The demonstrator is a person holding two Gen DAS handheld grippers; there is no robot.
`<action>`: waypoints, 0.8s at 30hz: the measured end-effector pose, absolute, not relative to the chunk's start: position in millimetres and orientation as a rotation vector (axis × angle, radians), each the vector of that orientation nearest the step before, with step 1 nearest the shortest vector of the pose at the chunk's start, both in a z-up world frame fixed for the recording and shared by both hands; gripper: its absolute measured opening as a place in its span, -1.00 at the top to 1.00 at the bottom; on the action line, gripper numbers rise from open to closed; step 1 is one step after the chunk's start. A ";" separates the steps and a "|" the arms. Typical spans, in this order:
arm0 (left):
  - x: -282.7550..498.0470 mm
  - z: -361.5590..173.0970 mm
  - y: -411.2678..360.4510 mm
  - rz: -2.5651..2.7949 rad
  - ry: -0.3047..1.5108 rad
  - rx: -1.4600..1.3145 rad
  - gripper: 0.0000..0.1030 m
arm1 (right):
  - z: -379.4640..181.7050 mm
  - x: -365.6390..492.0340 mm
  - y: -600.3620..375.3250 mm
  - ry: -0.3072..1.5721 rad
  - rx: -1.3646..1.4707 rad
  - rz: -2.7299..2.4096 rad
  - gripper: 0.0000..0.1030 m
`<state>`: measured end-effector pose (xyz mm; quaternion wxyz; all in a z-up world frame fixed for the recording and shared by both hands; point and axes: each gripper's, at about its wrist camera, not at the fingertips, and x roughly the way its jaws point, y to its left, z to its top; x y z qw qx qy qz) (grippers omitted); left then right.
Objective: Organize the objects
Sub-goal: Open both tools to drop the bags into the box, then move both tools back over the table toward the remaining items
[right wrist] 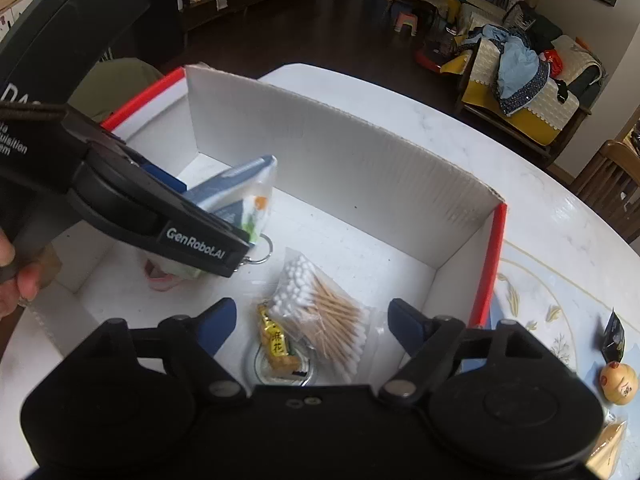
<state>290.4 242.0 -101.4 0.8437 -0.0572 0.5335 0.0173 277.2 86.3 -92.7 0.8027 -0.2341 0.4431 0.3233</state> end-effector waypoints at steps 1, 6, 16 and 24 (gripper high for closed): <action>288.1 -98.4 240.9 0.034 1.117 -0.117 -0.38 | -90.3 275.7 85.1 0.944 -0.497 0.697 -0.67; 276.3 -82.5 239.5 0.031 1.075 -0.108 -0.48 | -77.9 266.9 75.8 0.923 -0.474 0.715 -0.76; 245.0 -52.1 234.8 0.015 1.006 -0.122 -0.48 | -46.0 250.2 51.6 0.878 -0.388 0.754 -0.93; 216.9 -28.1 220.0 -0.006 0.954 -0.105 -0.49 | -21.7 228.7 32.3 0.834 -0.341 0.793 -0.99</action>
